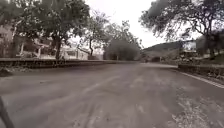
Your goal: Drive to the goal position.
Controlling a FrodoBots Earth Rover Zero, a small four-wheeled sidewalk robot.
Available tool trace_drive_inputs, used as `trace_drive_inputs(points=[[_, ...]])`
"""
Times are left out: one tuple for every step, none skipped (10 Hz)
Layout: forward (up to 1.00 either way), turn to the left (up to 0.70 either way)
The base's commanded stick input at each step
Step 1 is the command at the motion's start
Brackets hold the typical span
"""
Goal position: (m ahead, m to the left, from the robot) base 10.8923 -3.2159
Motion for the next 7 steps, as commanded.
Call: trace_drive_inputs(points=[[0.00,0.00],[0.00,0.00],[0.00,0.00],[0.00,0.00],[0.00,0.00],[0.00,0.00],[0.00,0.00]])
